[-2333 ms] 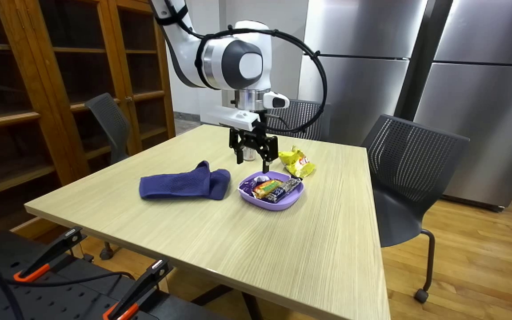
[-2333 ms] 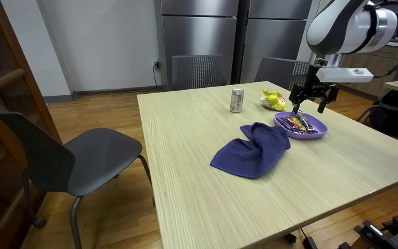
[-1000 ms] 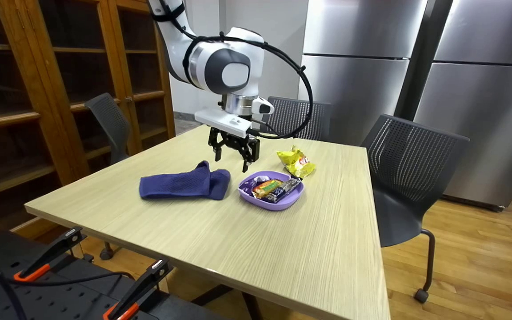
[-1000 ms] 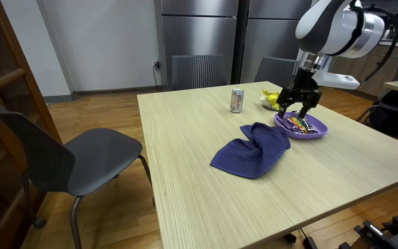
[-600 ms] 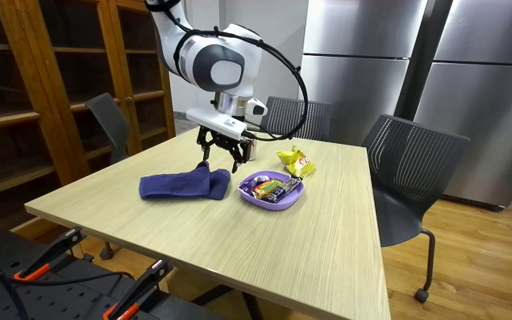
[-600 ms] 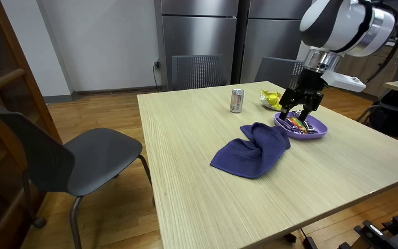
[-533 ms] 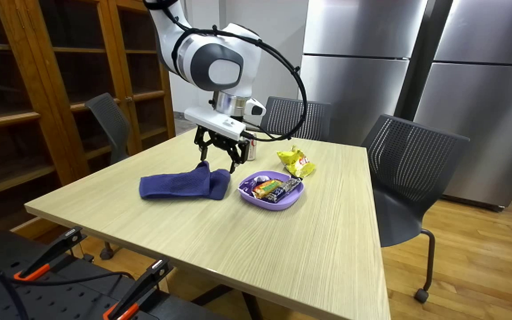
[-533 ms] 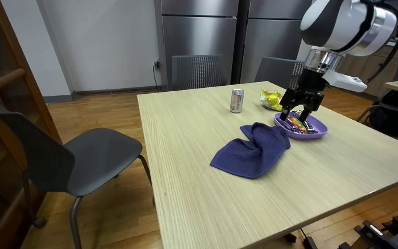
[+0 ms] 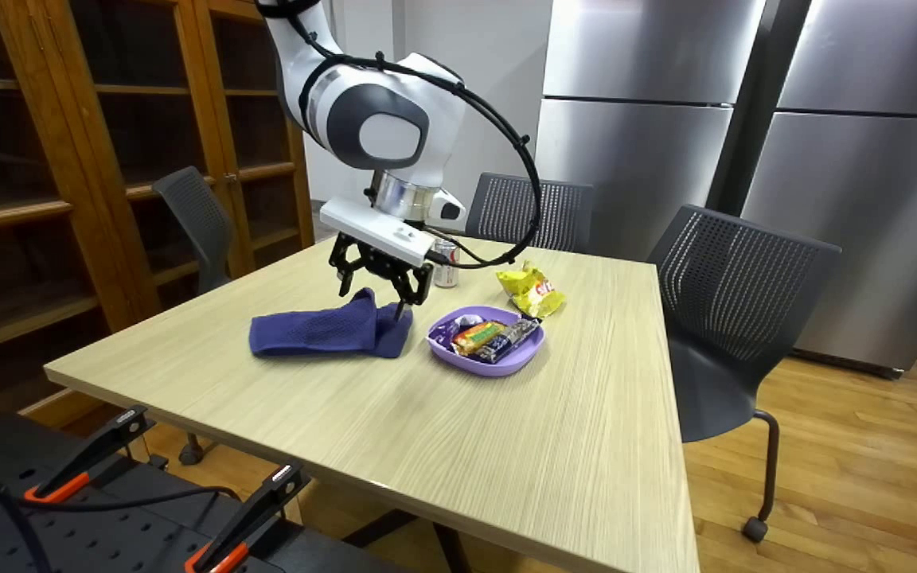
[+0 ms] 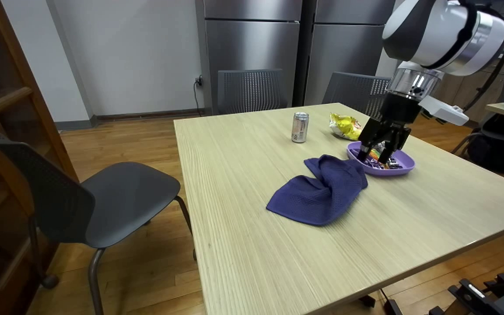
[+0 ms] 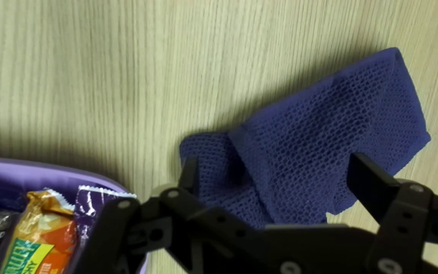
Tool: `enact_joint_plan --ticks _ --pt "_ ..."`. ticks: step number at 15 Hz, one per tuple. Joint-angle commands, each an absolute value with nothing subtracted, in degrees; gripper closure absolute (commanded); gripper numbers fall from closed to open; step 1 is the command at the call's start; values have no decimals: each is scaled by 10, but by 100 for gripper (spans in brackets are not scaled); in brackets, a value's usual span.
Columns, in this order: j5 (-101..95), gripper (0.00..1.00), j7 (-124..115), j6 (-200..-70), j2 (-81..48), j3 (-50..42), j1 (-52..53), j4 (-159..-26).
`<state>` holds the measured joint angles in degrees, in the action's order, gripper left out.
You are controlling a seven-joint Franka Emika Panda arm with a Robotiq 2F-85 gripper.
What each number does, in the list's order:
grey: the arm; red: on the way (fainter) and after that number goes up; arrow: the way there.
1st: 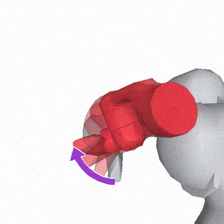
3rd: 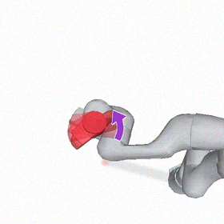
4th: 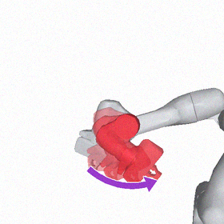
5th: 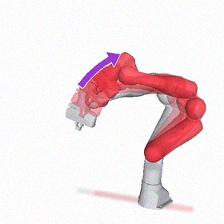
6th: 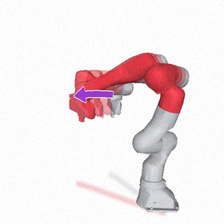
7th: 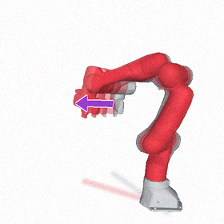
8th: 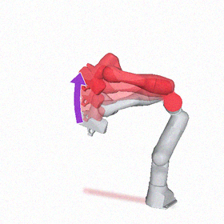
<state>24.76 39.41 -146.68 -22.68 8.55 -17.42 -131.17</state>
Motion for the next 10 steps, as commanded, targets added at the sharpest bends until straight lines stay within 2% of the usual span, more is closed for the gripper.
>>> enact_joint_plan --ticks 1,10 --pt "280 0 457 -1440 -231 98 -192 -1306" --pt "288 0 503 -1405 -282 91 -185 -1273"
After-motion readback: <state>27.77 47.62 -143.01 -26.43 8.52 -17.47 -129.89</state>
